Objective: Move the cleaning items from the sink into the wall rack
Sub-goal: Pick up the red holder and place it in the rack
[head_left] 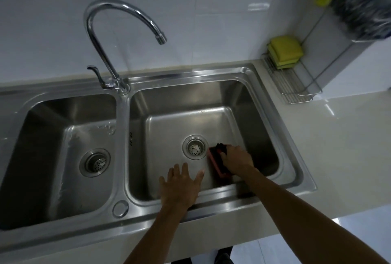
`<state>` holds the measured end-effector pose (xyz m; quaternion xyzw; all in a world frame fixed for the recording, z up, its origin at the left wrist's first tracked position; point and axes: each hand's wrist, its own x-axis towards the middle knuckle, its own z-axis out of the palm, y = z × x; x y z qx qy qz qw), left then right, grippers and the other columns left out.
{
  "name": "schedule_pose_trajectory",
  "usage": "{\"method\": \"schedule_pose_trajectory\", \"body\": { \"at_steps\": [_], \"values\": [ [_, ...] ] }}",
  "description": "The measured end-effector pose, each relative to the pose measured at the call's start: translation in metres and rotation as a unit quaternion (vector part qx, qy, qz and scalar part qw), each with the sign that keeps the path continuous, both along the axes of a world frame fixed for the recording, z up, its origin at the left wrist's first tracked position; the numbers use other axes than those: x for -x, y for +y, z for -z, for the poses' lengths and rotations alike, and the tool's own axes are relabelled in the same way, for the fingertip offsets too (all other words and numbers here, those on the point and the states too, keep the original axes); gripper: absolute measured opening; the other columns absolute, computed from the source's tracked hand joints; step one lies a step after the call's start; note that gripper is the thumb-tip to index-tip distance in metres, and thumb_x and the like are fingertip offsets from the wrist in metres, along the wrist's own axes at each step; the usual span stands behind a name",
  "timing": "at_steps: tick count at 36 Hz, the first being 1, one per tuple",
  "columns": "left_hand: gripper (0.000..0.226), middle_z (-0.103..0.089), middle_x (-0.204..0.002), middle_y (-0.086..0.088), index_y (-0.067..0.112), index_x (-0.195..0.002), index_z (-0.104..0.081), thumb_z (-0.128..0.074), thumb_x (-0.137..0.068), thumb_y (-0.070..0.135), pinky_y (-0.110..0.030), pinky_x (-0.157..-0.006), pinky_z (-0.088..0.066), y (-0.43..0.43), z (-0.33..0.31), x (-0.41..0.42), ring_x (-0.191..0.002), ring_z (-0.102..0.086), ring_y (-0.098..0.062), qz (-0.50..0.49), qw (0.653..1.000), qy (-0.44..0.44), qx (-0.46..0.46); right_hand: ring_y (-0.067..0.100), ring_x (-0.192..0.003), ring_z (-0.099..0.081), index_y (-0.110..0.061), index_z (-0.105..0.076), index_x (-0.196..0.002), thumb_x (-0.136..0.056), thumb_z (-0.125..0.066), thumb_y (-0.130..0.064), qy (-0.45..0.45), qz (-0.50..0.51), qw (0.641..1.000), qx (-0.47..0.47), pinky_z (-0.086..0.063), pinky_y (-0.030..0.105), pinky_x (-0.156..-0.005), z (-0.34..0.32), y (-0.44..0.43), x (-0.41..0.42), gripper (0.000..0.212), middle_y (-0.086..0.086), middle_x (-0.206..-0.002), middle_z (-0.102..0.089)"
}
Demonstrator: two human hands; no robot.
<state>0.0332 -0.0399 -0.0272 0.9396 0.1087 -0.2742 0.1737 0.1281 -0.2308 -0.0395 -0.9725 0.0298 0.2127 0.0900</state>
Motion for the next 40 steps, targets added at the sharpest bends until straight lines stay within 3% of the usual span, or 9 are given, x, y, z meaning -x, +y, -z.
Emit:
{"method": "schedule_pose_trajectory", "body": {
  "at_steps": [4, 7, 9, 12, 15, 20, 26, 35, 40],
  "values": [
    [0.089, -0.014, -0.173, -0.005, 0.019, -0.164, -0.013, -0.023, -0.096, 0.075, -0.056, -0.126, -0.010, -0.007, -0.009, -0.016, -0.159, -0.014, -0.025, -0.025, 0.999, -0.013, 0.031, 0.035, -0.097, -0.068, -0.011, -0.060, -0.120, -0.100, -0.045, -0.043, -0.054, 0.004, 0.998, -0.028, -0.053, 0.041, -0.083, -0.036, -0.012, -0.018, 0.041, 0.016, -0.109, -0.067],
    [0.086, -0.025, -0.170, -0.003, 0.019, -0.162, -0.021, -0.029, -0.097, 0.073, -0.054, -0.123, -0.019, -0.024, -0.026, -0.042, -0.156, -0.024, -0.022, -0.025, 0.994, -0.089, 0.058, 0.032, -0.090, -0.070, -0.009, -0.065, -0.114, -0.101, -0.045, -0.042, -0.097, -0.005, 0.995, -0.033, -0.058, 0.042, -0.081, -0.073, -0.029, -0.041, 0.040, 0.014, -0.100, -0.071],
    [0.088, -0.024, -0.170, -0.003, 0.018, -0.163, -0.020, -0.031, -0.096, 0.074, -0.051, -0.124, -0.019, -0.041, -0.039, -0.063, -0.156, -0.023, -0.021, -0.016, 0.990, -0.114, 0.080, 0.029, -0.086, -0.071, -0.008, -0.066, -0.111, -0.101, -0.045, -0.041, -0.123, -0.008, 0.992, -0.037, -0.059, 0.043, -0.080, -0.099, -0.044, -0.056, 0.040, 0.012, -0.095, -0.072],
    [0.095, -0.012, -0.173, -0.003, 0.016, -0.165, -0.009, -0.027, -0.095, 0.077, -0.052, -0.126, -0.011, -0.075, -0.055, -0.095, -0.159, -0.014, -0.021, 0.018, 0.985, -0.121, 0.118, 0.026, -0.079, -0.068, -0.008, -0.063, -0.108, -0.099, -0.048, -0.041, -0.176, 0.015, 0.983, -0.040, -0.059, 0.039, -0.073, -0.138, -0.072, -0.075, 0.038, 0.009, -0.088, -0.067],
    [0.096, -0.016, -0.173, -0.004, 0.014, -0.164, -0.012, -0.026, -0.094, 0.078, -0.055, -0.124, -0.014, -0.113, -0.072, -0.123, -0.158, -0.017, -0.022, 0.027, 0.976, -0.158, 0.147, 0.027, -0.073, -0.066, -0.007, -0.064, -0.103, -0.099, -0.048, -0.042, -0.215, 0.011, 0.976, -0.001, -0.054, 0.034, -0.063, -0.171, -0.102, -0.090, 0.038, 0.014, -0.089, -0.070],
    [0.095, -0.011, -0.173, -0.007, 0.012, -0.164, -0.010, -0.023, -0.095, 0.077, -0.054, -0.125, -0.014, -0.176, -0.092, -0.163, -0.160, -0.013, -0.025, 0.072, 0.963, -0.197, 0.170, 0.039, -0.088, -0.068, -0.005, -0.065, -0.105, -0.099, -0.049, -0.039, -0.242, 0.030, 0.969, 0.049, -0.053, 0.038, -0.072, -0.206, -0.151, -0.113, 0.039, 0.021, -0.097, -0.071],
    [0.095, -0.004, -0.174, -0.010, 0.009, -0.164, -0.005, -0.025, -0.097, 0.074, -0.051, -0.124, -0.019, -0.230, -0.092, -0.199, -0.160, -0.007, -0.026, 0.120, 0.957, -0.201, 0.170, 0.042, -0.093, -0.066, -0.003, -0.065, -0.110, -0.098, -0.050, -0.038, -0.244, 0.043, 0.963, 0.110, -0.048, 0.037, -0.070, -0.219, -0.197, -0.142, 0.040, 0.026, -0.101, -0.069],
    [0.089, 0.012, -0.172, -0.014, 0.008, -0.164, 0.002, -0.023, -0.102, 0.066, -0.053, -0.125, -0.012, -0.252, -0.050, -0.217, -0.160, 0.004, -0.035, 0.176, 0.967, -0.172, 0.072, 0.038, -0.098, -0.065, -0.003, -0.064, -0.109, -0.099, -0.047, -0.042, -0.182, 0.013, 0.971, 0.154, -0.047, 0.035, -0.071, -0.204, -0.218, -0.177, 0.043, 0.021, -0.106, -0.068],
    [0.084, 0.020, -0.171, -0.009, 0.011, -0.164, 0.008, -0.023, -0.104, 0.062, -0.055, -0.125, -0.011, -0.251, -0.038, -0.213, -0.159, 0.012, -0.032, 0.178, 0.965, -0.181, 0.069, 0.037, -0.095, -0.065, -0.002, -0.063, -0.108, -0.099, -0.047, -0.041, -0.165, -0.013, 0.971, 0.170, -0.043, 0.033, -0.069, -0.198, -0.217, -0.188, 0.042, 0.021, -0.103, -0.066]
  ]
}}
